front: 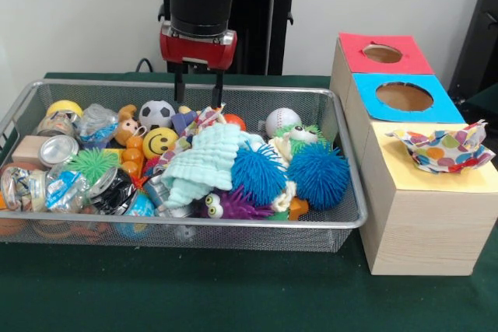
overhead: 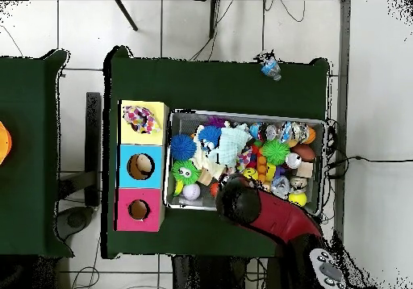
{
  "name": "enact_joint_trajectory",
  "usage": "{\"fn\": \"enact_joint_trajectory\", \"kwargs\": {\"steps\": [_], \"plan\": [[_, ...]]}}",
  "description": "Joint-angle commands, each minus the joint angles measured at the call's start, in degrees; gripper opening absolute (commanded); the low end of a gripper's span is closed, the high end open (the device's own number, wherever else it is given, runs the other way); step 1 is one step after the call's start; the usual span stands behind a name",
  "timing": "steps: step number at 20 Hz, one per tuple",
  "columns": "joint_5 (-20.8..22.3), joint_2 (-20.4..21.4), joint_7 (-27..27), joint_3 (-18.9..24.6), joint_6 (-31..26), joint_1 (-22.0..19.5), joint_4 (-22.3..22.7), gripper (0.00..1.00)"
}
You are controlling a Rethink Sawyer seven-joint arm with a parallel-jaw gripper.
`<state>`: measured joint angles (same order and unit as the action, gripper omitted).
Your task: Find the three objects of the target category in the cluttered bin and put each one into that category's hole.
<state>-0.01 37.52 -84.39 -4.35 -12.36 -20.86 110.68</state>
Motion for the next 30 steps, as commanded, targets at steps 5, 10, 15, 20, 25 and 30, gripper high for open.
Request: {"fn": "enact_joint_trajectory", "kwargs": {"steps": [5,10,15,20,25,30], "plan": [[-3.34,-1.8,-11.79,1.15,-2.54,2.57,-4.6,1.0],[-3.0,-1.87,-10.57,1.53,-2.82,1.85,-5.01,1.0],[-2.69,-4.44,-10.44,2.73,-0.31,1.04,-5.02,1.0],[-2.1,-5.21,-10.17,2.43,0.74,0.7,-5.17,1.0],[-1.43,-6.79,-8.71,4.25,1.19,-1.3,-5.64,1.0],[-0.64,-9.17,-8.29,5.72,3.34,-2.73,-5.8,1.0]]}}
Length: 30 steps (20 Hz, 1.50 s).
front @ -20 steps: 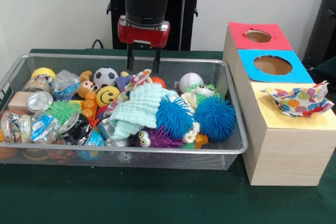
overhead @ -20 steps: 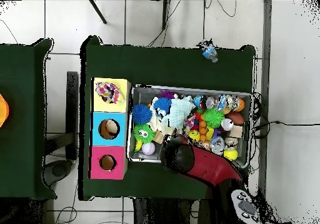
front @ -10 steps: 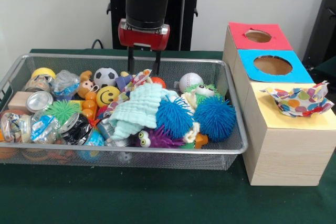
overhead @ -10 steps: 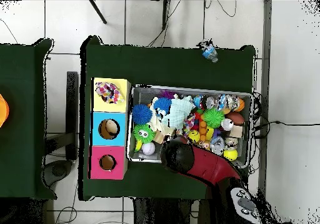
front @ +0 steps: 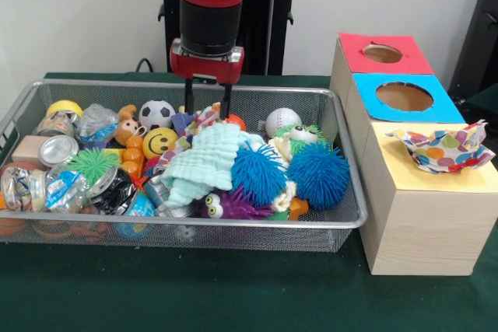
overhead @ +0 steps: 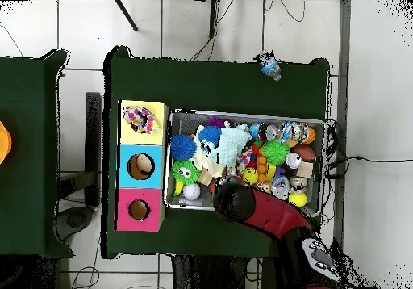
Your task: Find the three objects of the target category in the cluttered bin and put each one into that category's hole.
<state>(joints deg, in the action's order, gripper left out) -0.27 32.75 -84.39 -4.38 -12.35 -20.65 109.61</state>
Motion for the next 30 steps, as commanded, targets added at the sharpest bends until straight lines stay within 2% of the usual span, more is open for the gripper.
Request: {"fn": "enact_joint_trajectory", "kwargs": {"steps": [1,11,12,27,29,30], "plan": [[-0.44,-4.62,-8.61,5.56,3.58,-2.7,-4.79,1.0],[-0.58,-5.64,-9.85,4.45,4.88,-1.76,-4.51,1.0],[-0.7,-5.68,-10.44,3.59,5.4,-0.92,-4.48,0.0],[-1.2,-5.37,-10.4,3.32,4.13,-0.83,-4.69,0.0],[-1.09,-2.76,-10.44,2.77,3.02,-0.52,-3.42,0.0],[-1.39,0.26,-10.08,3.1,0.23,-0.81,-1.97,0.0]]}}
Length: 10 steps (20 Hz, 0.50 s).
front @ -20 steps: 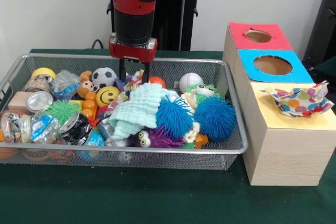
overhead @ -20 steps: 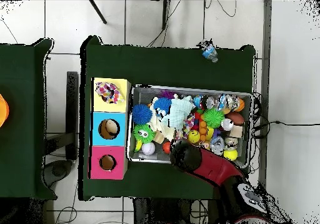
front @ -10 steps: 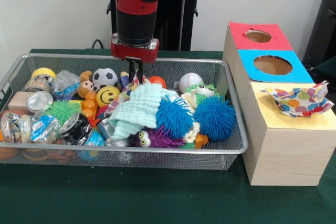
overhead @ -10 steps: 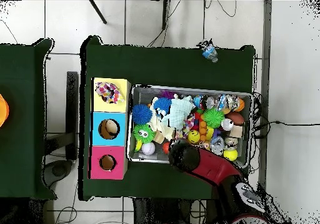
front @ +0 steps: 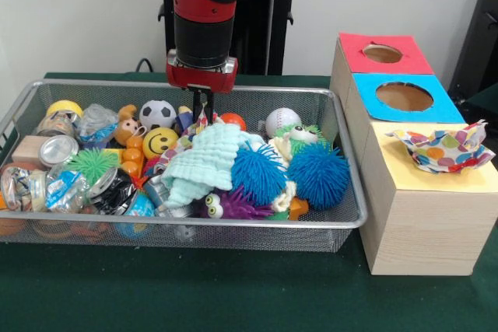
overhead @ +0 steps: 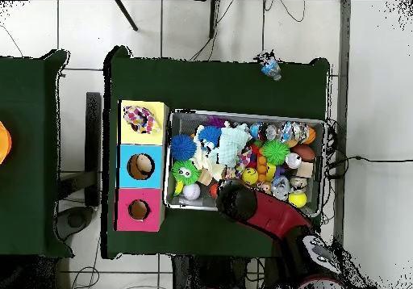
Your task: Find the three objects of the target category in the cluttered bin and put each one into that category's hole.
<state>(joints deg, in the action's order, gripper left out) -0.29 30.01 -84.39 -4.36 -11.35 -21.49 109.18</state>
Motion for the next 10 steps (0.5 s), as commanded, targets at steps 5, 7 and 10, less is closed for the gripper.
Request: {"fn": "enact_joint_trajectory", "kwargs": {"steps": [5,7,10], "plan": [[-2.83,13.51,-10.48,0.85,-10.59,3.2,0.43,0.0],[-3.9,17.39,-11.35,0.82,-14.11,4.17,1.08,0.0],[-4.21,22.03,-12.12,-1.43,-21.99,6.95,-0.43,0.0]]}}
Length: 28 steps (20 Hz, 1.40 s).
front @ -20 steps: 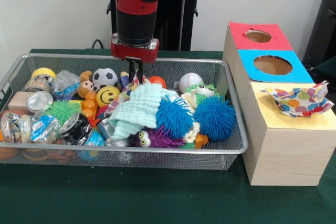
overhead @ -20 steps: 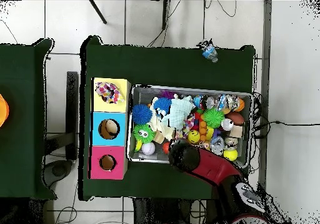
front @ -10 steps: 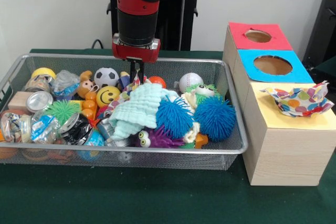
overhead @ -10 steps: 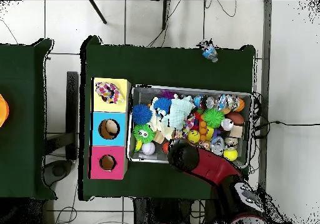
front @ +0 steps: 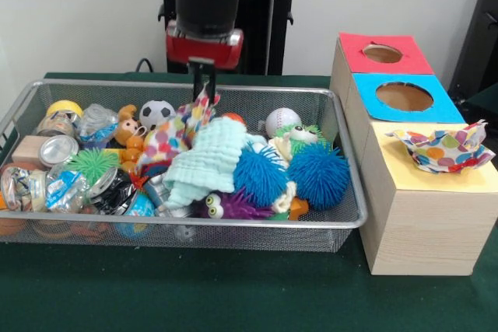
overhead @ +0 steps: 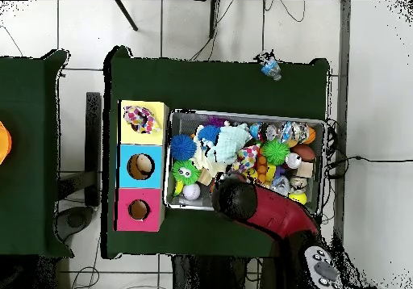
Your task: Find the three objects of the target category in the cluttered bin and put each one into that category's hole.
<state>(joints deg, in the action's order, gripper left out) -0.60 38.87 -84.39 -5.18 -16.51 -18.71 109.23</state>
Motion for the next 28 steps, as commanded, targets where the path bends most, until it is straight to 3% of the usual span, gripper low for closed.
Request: {"fn": "enact_joint_trajectory", "kwargs": {"steps": [1,8,13,17,28], "plan": [[-3.73,13.97,-12.31,-1.4,-18.19,4.96,-1.05,0.0],[-3.75,19.34,-13.32,-3.93,-26.17,8.88,-3.98,0.0],[-5.65,20.65,-16.76,-4.47,-27.13,12.2,-4.12,0.0],[-7.65,18.75,-18.58,-4.09,-25.58,13.89,-4.35,0.0],[-10.93,7.17,-27.01,-4.96,-19.62,20.48,-11.58,0.0]]}}
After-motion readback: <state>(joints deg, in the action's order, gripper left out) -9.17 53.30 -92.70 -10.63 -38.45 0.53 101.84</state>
